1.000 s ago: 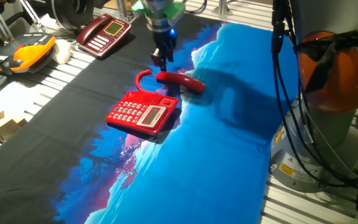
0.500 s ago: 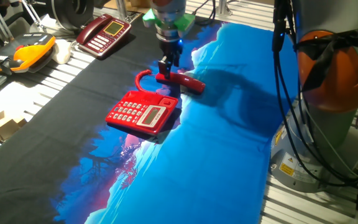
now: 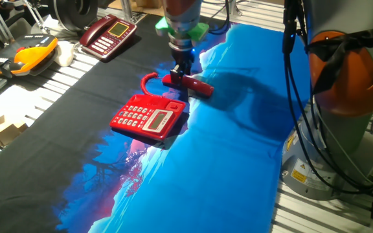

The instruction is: Place the handset of the telephone on the corresponding phone cradle

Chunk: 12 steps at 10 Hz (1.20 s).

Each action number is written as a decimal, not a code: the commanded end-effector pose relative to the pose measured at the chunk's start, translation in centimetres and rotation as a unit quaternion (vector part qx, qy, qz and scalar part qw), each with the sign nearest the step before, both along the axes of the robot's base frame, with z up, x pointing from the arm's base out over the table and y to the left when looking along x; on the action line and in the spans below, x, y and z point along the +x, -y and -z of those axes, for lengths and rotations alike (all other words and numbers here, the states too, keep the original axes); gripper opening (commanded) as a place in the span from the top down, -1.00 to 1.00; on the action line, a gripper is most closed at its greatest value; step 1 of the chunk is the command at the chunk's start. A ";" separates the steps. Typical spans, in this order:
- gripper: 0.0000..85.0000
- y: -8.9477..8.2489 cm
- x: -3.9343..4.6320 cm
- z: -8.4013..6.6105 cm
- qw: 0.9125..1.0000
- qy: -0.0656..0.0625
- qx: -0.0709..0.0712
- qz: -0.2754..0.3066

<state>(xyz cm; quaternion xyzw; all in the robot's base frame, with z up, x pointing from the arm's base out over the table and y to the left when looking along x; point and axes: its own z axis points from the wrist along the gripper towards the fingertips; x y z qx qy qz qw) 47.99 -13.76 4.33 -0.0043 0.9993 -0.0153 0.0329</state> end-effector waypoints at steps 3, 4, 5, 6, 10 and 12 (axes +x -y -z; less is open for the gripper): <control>-0.60 0.1 -0.02 0.1 1.000 -0.001 0.000 -0.002; -0.20 0.2 -0.07 0.2 1.000 -0.001 -0.001 -0.005; -0.20 0.2 -0.11 0.3 1.000 -0.002 0.000 -0.005; -0.20 0.2 -0.08 0.4 1.000 -0.001 -0.005 -0.007; 0.60 0.1 0.12 0.2 1.000 -0.012 -0.004 -0.026; 1.00 0.3 0.65 -0.7 0.998 -0.042 0.002 -0.045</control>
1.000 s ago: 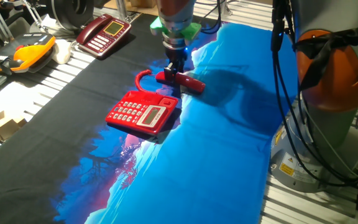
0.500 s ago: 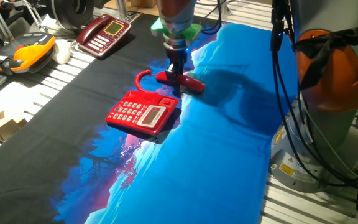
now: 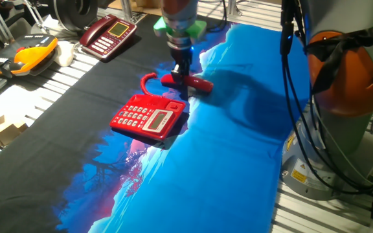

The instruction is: Place the handset of the telephone on the corresponding phone cradle

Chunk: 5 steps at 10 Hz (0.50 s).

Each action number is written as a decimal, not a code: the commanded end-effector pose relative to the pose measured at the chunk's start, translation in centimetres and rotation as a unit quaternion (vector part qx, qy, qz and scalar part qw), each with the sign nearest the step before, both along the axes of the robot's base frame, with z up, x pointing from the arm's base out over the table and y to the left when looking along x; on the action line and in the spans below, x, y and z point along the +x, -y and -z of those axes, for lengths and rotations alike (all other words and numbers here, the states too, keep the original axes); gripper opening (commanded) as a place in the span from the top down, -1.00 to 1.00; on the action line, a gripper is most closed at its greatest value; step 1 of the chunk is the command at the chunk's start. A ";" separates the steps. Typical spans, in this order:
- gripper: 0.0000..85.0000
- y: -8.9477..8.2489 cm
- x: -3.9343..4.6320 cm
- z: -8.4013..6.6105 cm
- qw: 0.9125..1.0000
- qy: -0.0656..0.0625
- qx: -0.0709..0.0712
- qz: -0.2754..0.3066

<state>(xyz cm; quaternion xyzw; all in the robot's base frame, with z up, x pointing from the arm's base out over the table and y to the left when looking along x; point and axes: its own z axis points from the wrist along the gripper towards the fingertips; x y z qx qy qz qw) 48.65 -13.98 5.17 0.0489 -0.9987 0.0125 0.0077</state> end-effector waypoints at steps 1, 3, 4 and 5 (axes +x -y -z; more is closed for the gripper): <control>1.00 -0.2 0.13 -0.4 1.000 0.000 0.000 0.000; 1.00 -1.4 0.58 -1.9 1.000 0.009 0.001 0.016; 1.00 -2.0 0.94 -2.9 1.000 0.008 0.003 0.025; 1.00 -2.5 1.41 -3.9 0.999 0.008 0.003 0.031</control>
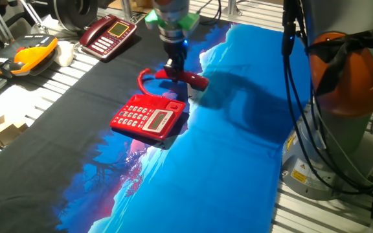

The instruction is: Place the handset of the telephone on the corresponding phone cradle

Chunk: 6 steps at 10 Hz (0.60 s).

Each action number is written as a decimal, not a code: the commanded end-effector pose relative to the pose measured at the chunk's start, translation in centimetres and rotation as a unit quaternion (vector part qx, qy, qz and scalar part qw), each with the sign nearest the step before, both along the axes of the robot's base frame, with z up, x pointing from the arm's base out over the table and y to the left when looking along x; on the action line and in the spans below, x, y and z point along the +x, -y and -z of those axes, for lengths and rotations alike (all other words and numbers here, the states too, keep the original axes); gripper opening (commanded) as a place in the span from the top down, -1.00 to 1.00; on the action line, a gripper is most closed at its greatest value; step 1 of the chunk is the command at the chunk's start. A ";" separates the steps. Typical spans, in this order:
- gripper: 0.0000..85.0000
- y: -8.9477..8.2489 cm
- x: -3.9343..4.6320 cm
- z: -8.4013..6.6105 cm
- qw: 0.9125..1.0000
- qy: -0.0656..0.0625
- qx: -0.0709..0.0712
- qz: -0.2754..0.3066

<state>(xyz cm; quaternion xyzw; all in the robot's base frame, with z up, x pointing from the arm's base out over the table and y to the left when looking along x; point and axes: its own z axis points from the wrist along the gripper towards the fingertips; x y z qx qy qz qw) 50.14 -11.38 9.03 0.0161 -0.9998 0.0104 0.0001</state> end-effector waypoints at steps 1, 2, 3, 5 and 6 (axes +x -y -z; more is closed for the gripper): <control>1.00 -0.7 0.40 -0.9 1.000 0.002 -0.005 0.005; 1.00 -1.6 0.80 -1.5 1.000 0.004 -0.012 0.013; 1.00 -2.4 1.14 -1.8 1.000 0.009 -0.016 0.018; 1.00 -3.7 1.93 -1.5 0.999 0.019 -0.015 0.025; 1.00 -4.4 2.36 -1.3 0.999 0.022 -0.014 0.030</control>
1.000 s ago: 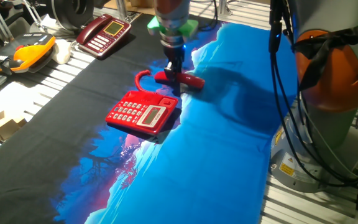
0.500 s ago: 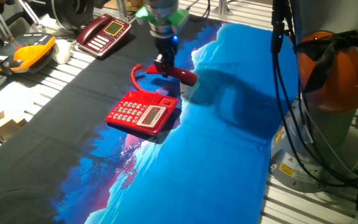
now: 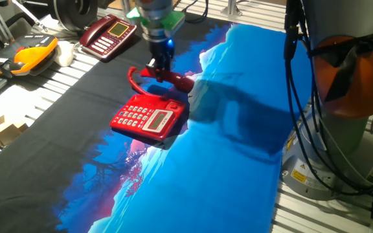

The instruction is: Place the handset of the telephone on the corresponding phone cradle

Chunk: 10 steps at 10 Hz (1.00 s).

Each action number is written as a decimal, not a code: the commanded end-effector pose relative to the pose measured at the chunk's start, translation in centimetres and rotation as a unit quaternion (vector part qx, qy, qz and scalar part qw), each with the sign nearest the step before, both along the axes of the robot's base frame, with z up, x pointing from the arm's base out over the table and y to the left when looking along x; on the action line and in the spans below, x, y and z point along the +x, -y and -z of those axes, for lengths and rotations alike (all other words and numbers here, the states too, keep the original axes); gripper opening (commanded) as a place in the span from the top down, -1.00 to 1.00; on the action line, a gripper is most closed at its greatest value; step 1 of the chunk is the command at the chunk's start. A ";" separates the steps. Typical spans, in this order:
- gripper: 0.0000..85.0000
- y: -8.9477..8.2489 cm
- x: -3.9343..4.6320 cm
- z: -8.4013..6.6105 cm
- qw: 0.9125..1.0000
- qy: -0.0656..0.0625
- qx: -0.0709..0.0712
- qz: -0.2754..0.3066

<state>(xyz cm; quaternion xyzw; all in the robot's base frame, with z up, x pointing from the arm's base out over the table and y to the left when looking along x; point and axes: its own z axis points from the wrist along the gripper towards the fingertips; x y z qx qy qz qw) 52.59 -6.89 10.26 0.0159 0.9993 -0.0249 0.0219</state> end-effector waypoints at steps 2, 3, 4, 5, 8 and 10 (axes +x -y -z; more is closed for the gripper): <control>1.00 -0.2 0.32 0.4 1.000 0.002 0.002 0.000; 1.00 -0.3 0.36 0.5 1.000 0.001 0.004 0.000; 1.00 -0.3 0.35 0.5 1.000 0.001 0.003 0.000; 1.00 -0.2 0.30 0.4 1.000 -0.001 0.004 0.000; 1.00 0.1 0.21 0.2 1.000 -0.005 0.011 -0.001; 1.00 0.1 0.21 0.2 1.000 -0.008 0.010 -0.006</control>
